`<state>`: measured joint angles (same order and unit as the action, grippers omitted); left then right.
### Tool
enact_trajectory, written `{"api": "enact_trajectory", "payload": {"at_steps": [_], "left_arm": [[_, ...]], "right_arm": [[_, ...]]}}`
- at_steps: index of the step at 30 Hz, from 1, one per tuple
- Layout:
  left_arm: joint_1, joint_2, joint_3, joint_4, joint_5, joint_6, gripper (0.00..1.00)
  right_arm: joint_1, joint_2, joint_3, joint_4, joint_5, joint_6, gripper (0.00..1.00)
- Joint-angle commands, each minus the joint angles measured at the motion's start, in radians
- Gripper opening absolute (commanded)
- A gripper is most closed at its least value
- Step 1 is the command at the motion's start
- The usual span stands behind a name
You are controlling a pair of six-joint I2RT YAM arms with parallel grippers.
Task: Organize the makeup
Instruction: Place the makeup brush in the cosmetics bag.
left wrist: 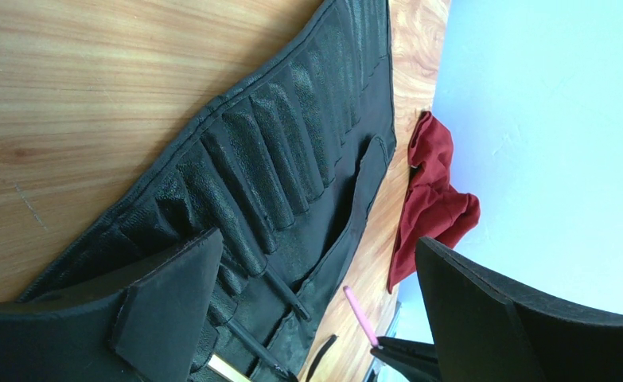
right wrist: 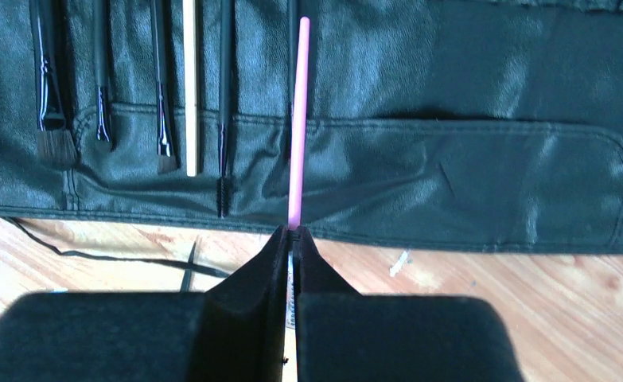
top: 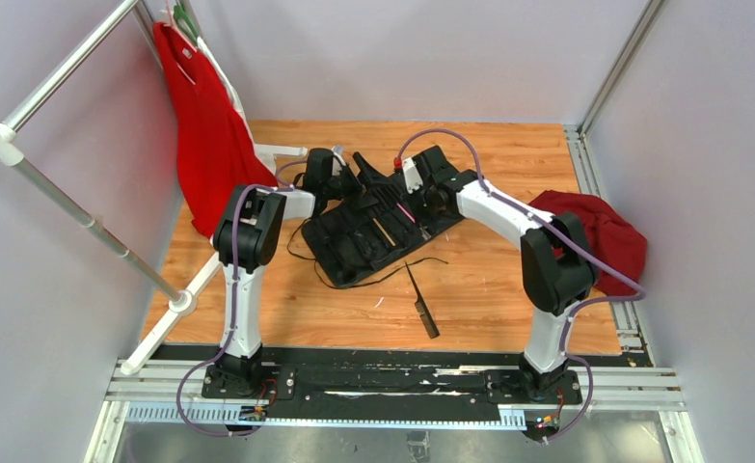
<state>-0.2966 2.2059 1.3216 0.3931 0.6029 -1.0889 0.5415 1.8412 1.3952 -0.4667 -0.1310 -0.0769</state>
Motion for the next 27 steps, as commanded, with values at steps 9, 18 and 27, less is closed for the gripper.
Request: {"api": "enact_trajectory", "payload": {"at_steps": [9, 18, 27], "left_arm": [[0.015, 0.002, -0.032, -0.091, -0.003, 0.025, 0.98], [0.015, 0.003, -0.033, -0.091, -0.003, 0.025, 0.98], [0.016, 0.0, -0.036, -0.091, -0.005, 0.025, 0.98]], "right_arm": [[-0.039, 0.114, 0.111, -0.059, -0.072, -0.038, 0.01], [-0.056, 0.136, 0.116, -0.059, -0.093, -0.04, 0.01], [-0.063, 0.184, 0.129, -0.067, -0.098, -0.044, 0.01]]}}
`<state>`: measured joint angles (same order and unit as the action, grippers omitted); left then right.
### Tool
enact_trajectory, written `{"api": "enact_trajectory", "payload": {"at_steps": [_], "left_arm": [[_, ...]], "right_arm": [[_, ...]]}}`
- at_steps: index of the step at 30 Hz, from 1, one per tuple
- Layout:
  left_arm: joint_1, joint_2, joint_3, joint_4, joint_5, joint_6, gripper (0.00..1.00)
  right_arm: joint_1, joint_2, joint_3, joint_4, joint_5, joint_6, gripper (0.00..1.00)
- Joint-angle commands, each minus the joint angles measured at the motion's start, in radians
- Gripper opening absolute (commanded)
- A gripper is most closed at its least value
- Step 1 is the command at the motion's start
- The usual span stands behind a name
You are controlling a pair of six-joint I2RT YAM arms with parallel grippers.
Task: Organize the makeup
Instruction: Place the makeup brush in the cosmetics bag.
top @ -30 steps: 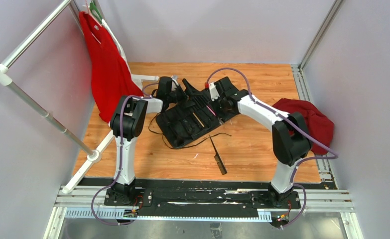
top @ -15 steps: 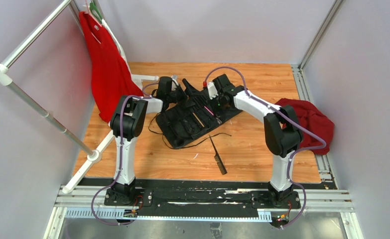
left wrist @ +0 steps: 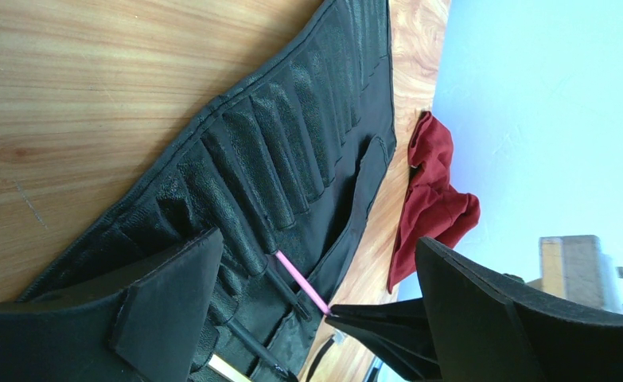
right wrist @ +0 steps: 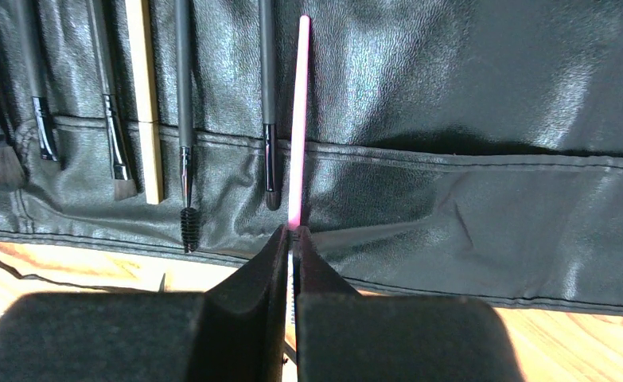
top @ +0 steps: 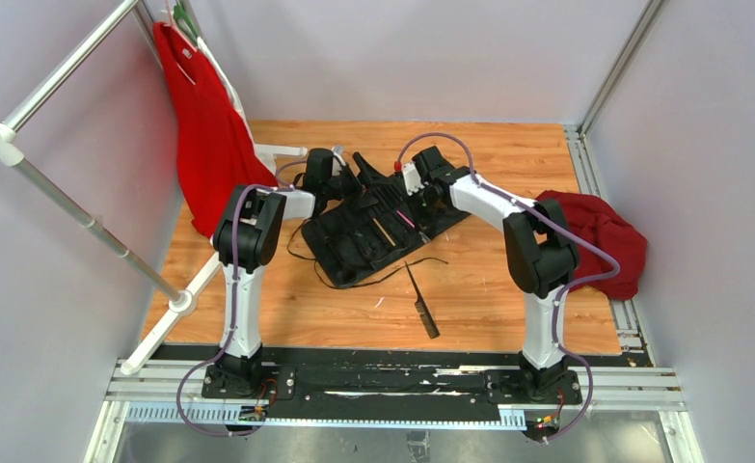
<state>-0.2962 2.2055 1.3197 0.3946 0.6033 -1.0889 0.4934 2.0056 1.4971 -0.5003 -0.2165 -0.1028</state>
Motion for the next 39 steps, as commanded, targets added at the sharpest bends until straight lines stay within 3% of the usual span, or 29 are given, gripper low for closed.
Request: {"api": "enact_trajectory", "payload": {"at_steps": [1, 39], "left_arm": [[0.015, 0.0, -0.034, -0.092, -0.005, 0.025, 0.98], [0.026, 0.002, -0.034, -0.093, -0.001, 0.027, 0.98]], "right_arm": [[-0.015, 0.021, 0.025, -0.033, -0.013, -0.018, 0.01], [-0.016, 0.135, 0.161, -0.035, -0.047, -0.022, 0.01]]}}
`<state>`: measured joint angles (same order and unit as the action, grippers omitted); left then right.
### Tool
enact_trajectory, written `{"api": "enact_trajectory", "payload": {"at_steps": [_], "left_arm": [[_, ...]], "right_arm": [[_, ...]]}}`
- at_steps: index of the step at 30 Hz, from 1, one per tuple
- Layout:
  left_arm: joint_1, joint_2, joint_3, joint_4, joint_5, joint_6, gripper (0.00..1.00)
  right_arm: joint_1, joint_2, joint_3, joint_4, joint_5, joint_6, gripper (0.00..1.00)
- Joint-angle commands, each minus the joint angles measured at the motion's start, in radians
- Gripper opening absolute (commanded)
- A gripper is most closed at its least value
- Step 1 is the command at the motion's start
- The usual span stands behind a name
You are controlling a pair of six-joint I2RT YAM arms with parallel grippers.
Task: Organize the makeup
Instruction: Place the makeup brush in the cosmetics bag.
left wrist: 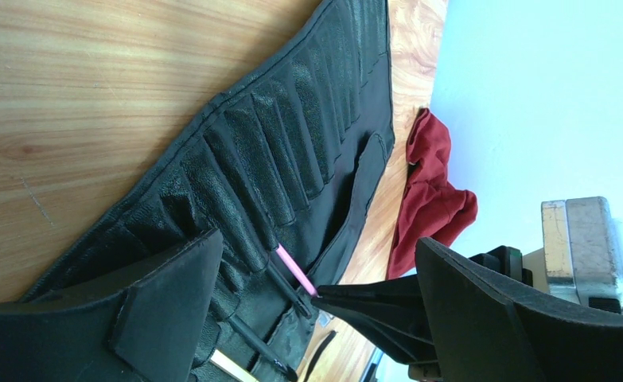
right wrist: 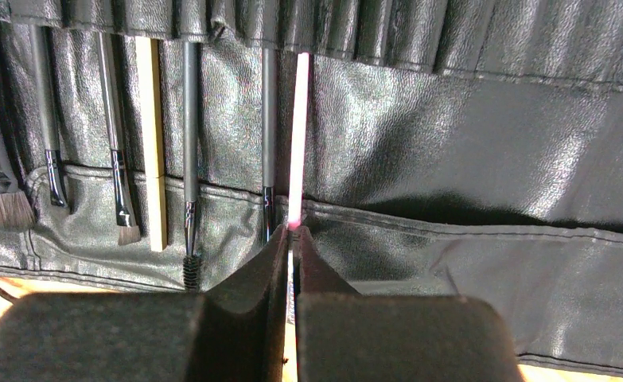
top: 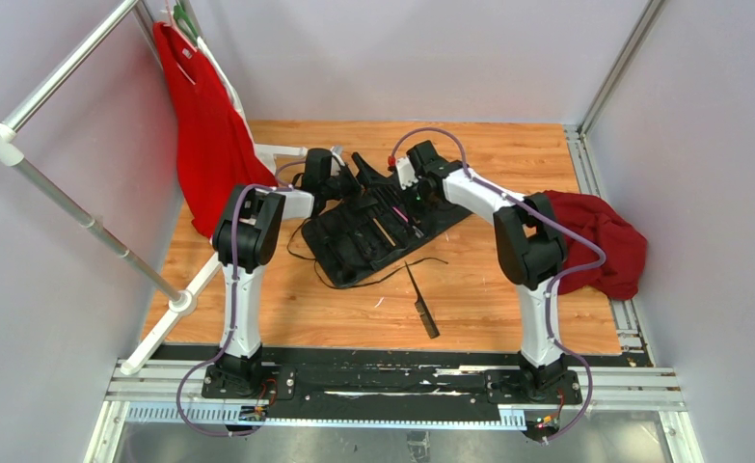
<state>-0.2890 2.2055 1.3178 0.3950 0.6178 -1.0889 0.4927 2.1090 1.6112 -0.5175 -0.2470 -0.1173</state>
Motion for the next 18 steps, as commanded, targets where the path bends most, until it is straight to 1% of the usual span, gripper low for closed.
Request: {"api": "enact_trajectory", "payload": {"at_steps": [1, 18], "left_arm": [[0.018, 0.001, -0.033, -0.093, -0.015, 0.027, 0.98], [0.018, 0.002, -0.042, -0.093, -0.015, 0.029, 0.98]], "right_arm": [[-0.014, 0.037, 0.053, -0.018, -0.017, -0.007, 0.01], [-0.014, 0.115, 0.165, -0.02, -0.044, -0.003, 0.01]]}}
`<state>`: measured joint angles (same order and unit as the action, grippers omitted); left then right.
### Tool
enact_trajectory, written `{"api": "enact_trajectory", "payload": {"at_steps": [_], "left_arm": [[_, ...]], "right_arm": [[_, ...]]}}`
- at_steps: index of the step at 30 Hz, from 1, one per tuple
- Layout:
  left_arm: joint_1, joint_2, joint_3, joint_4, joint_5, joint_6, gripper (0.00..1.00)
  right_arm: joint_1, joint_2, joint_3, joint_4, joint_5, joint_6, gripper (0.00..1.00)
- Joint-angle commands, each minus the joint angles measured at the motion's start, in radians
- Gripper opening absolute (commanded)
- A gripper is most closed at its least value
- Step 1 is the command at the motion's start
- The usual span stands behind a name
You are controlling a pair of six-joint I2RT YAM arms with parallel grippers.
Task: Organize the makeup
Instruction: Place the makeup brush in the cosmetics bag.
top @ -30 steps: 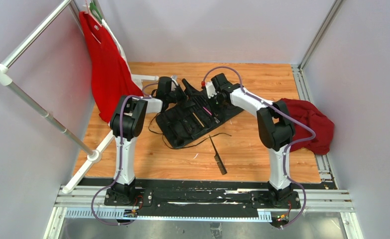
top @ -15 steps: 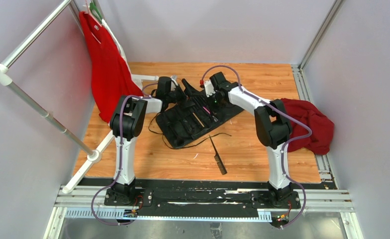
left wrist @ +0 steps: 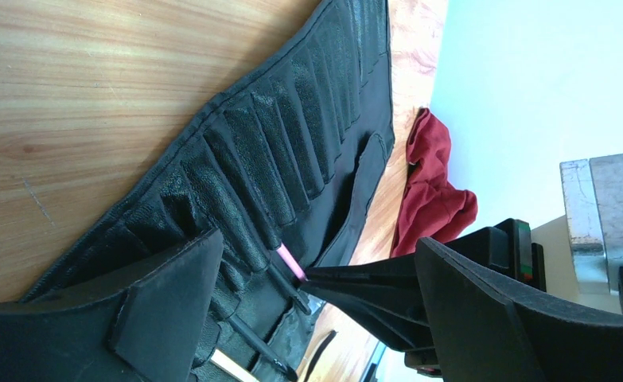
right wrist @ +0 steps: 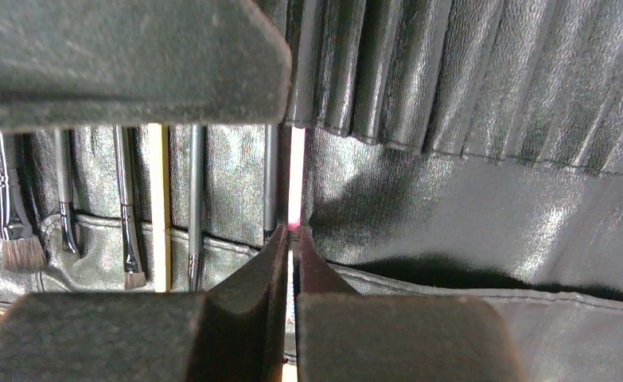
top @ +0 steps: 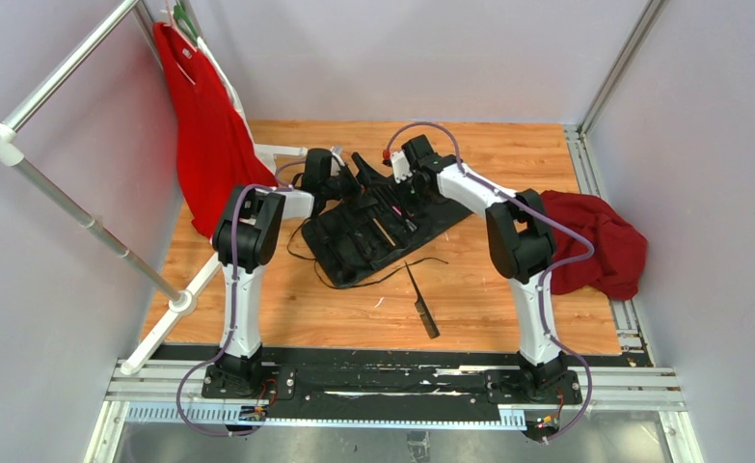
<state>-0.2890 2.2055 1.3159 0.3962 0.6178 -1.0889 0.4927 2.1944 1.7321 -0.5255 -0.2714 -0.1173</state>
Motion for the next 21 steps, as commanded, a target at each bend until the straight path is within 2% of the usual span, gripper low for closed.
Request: {"api": "enact_trajectory", "payload": {"at_steps": [1, 21], "left_arm": [[0.018, 0.002, -0.041, -0.094, -0.015, 0.029, 0.98], [0.017, 0.002, -0.043, -0.094, -0.012, 0.031, 0.98]], "right_arm": [[-0.014, 0.033, 0.049, -0.011, -0.022, -0.004, 0.01], [-0.003, 0.081, 0.117, -0.011, -0.049, 0.01, 0.01]]}}
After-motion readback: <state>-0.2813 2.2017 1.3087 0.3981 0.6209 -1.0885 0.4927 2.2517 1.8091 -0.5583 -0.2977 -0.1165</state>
